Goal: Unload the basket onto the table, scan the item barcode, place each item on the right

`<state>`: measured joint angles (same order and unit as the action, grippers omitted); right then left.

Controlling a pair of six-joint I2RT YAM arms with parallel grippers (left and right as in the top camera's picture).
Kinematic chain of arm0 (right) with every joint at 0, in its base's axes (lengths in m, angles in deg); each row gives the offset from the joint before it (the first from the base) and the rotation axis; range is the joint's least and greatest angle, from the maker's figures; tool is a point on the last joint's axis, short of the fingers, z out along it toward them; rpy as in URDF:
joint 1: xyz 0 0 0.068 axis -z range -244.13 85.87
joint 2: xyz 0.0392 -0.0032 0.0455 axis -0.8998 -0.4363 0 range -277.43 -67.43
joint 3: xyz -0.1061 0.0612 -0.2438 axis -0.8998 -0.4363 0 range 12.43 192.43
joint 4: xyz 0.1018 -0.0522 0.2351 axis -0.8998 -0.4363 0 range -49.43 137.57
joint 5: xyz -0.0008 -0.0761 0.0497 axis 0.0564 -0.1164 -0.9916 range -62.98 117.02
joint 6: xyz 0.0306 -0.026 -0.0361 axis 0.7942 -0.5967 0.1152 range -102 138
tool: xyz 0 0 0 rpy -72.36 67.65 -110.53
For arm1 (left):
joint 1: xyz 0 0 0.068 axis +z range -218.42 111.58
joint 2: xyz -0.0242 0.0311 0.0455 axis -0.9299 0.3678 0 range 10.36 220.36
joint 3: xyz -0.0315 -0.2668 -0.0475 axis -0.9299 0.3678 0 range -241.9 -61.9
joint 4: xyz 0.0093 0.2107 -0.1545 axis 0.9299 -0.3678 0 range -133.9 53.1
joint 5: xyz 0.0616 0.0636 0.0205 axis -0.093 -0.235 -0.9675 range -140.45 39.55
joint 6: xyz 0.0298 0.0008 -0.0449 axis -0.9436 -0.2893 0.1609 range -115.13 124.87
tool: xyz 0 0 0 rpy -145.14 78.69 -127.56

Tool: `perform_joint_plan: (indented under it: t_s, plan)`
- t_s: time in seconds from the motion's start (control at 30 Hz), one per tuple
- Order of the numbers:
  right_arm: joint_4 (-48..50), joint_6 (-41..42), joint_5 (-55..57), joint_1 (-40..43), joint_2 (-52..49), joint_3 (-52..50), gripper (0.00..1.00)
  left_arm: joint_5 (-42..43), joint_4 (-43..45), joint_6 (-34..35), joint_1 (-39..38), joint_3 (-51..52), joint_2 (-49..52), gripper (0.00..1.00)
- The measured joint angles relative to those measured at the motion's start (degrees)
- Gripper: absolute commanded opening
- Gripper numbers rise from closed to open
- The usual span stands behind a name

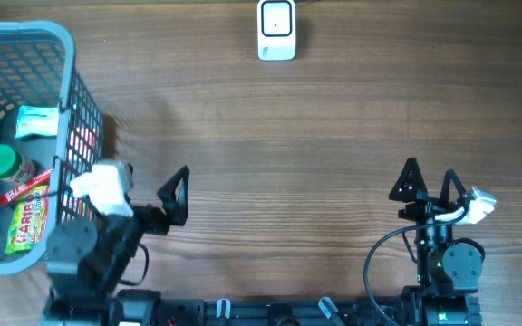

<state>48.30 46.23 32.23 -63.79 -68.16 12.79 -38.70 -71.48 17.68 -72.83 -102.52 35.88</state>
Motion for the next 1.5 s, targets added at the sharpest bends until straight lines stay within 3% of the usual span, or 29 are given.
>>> perform_joint_plan:
  t_s: [0.1, 0.33, 0.5, 0.6, 0.73, 0.87, 0.93, 1.03, 1.17, 1.5]
  plan:
    - [0.09, 0.0, -0.02, 0.0, 0.0, 0.0, 1.0, -0.17, 0.7, 0.0, 0.0, -5.42, 8.17, 1.0]
    - [0.07, 0.0, -0.02, 0.0, 0.0, 0.0, 1.0, -0.59, 0.28, 0.0, 0.0, -5.44, 8.33, 1.0]
    - [0.07, 0.0, -0.02, 0.02, 0.0, 0.0, 1.0, -5.84, 0.37, 0.0, 0.0, -6.08, 8.52, 1.0]
    - [0.09, 0.0, 0.0, 0.02, 0.0, 0.0, 1.0, -8.79, -0.72, -0.07, 0.0, -10.99, 11.04, 1.0]
    - [0.07, 0.0, -0.02, 0.0, 0.0, 0.0, 1.0, -17.75, -5.79, -0.04, 0.28, -25.16, 18.75, 1.0]
    - [0.07, 0.0, -0.02, 0.0, 0.0, 0.0, 1.0, -25.0, -13.05, 1.2, 6.01, -41.72, 30.05, 1.0]
    - [0.02, 0.0, 0.0, 0.02, 0.0, 0.0, 1.0, -27.63, -18.51, 4.07, 13.86, -51.54, 36.98, 1.0]
    - [0.09, -0.02, -0.02, 0.0, 0.0, 0.0, 1.0, -28.59, -23.06, 11.02, 27.69, -55.04, 41.24, 1.0]
    - [0.07, 0.0, -0.02, 0.02, 0.0, 0.0, 1.0, -22.12, -26.49, 15.89, 41.05, -55.23, 50.29, 1.0]
    - [0.07, 0.0, -0.02, 0.0, 0.0, 0.0, 1.0, -19.56, -29.42, 17.09, 43.91, -55.23, 75.56, 1.0]
